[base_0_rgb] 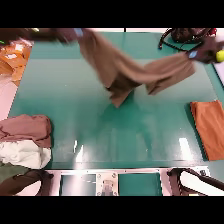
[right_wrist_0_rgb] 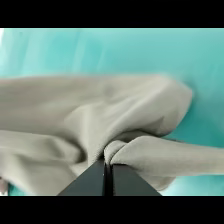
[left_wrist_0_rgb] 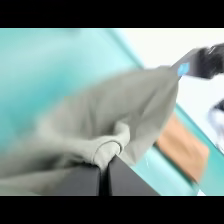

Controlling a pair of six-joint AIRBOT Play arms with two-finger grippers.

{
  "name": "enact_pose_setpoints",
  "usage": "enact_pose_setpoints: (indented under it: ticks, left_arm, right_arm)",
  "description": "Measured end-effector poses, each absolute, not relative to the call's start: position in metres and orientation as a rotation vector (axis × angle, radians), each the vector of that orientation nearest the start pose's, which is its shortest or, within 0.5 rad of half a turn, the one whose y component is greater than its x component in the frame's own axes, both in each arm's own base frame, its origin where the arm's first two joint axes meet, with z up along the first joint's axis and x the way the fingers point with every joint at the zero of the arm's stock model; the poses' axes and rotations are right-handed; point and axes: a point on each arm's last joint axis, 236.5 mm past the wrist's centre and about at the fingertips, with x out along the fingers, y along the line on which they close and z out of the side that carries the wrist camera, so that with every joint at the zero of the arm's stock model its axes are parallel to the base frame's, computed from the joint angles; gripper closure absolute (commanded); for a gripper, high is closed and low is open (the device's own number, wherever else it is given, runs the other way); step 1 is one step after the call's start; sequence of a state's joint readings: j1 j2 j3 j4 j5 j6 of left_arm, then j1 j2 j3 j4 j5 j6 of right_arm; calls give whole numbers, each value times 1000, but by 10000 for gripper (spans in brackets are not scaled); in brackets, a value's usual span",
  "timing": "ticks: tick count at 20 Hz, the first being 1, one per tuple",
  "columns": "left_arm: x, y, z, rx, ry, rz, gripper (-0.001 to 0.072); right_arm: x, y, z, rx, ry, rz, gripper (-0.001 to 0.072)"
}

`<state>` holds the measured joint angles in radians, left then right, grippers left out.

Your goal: Fold the shirts.

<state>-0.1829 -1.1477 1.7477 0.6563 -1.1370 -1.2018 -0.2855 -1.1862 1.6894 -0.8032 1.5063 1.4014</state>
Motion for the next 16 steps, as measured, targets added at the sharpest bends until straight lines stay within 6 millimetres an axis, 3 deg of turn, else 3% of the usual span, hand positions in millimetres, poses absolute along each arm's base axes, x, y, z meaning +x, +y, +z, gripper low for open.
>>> enact_pose_setpoints:
  ticks: [2,4,6,9,12,14,16]
  left_arm:
    - [309,-221,445,-130,202,-924,689]
    - [273,-204,492,-59,55,-873,690]
    - [252,-188,519,-12,-36,-813,689]
    - [253,-167,533,30,-87,-707,689]
    - [285,-156,523,49,-59,-629,689]
    - [329,-158,493,58,37,-602,688]
    - [383,-166,440,62,186,-600,688]
  right_arm:
    - [358,64,320,320,698,482,696]
    - [329,68,360,244,583,461,696]
    - [306,67,388,184,488,415,696]
    - [284,62,409,132,410,360,696]
    - [292,58,395,144,444,347,695]
    - [316,59,359,183,540,370,695]
    - [348,66,307,216,659,408,695]
